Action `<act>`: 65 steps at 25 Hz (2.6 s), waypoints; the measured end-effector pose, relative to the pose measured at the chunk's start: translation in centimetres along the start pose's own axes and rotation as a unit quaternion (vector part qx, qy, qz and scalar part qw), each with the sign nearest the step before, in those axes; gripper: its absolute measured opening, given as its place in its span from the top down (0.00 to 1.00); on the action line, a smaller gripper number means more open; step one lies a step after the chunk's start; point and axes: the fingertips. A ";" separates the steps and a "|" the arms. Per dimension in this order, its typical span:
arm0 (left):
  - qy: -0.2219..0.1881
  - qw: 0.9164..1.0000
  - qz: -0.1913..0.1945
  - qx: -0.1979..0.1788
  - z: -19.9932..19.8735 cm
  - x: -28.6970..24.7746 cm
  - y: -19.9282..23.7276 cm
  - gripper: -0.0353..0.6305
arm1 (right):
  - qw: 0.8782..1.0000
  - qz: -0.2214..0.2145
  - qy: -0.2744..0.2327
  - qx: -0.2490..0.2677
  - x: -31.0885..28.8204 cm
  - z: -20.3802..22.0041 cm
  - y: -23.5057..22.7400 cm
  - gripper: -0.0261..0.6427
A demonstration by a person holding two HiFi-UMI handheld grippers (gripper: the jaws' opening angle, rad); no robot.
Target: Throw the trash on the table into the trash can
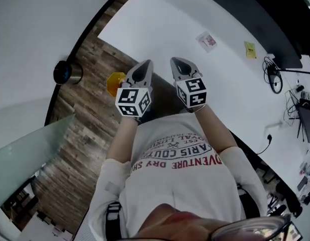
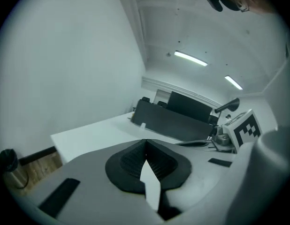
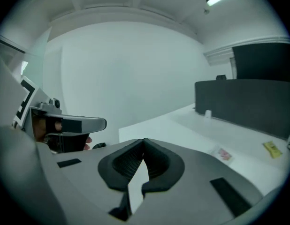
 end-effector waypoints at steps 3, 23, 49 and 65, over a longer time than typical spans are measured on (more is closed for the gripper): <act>-0.003 0.998 0.057 -0.033 -0.2 -1.7 -8.3 0.91 | 0.998 0.060 -0.032 -0.015 7.8 0.0 -5.1 0.92; 0.011 0.934 0.333 -0.128 5.7 -2.3 -45.2 0.91 | 0.912 0.368 -0.163 -0.085 45.9 9.5 -19.1 0.92; 0.077 0.955 0.268 -0.098 7.3 -10.1 -42.1 0.91 | 0.938 0.303 -0.101 -0.134 38.9 9.9 -25.7 0.92; 0.142 0.953 0.254 -0.084 8.2 -24.7 -37.5 0.91 | 0.938 0.299 -0.006 -0.178 25.9 11.0 -40.6 0.63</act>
Point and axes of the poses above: the fingertips, and each gripper's own axes: x backward along the fingers, y to its left, z out of its underside, and after that the axes turned 12 degrees about -z, right-handed
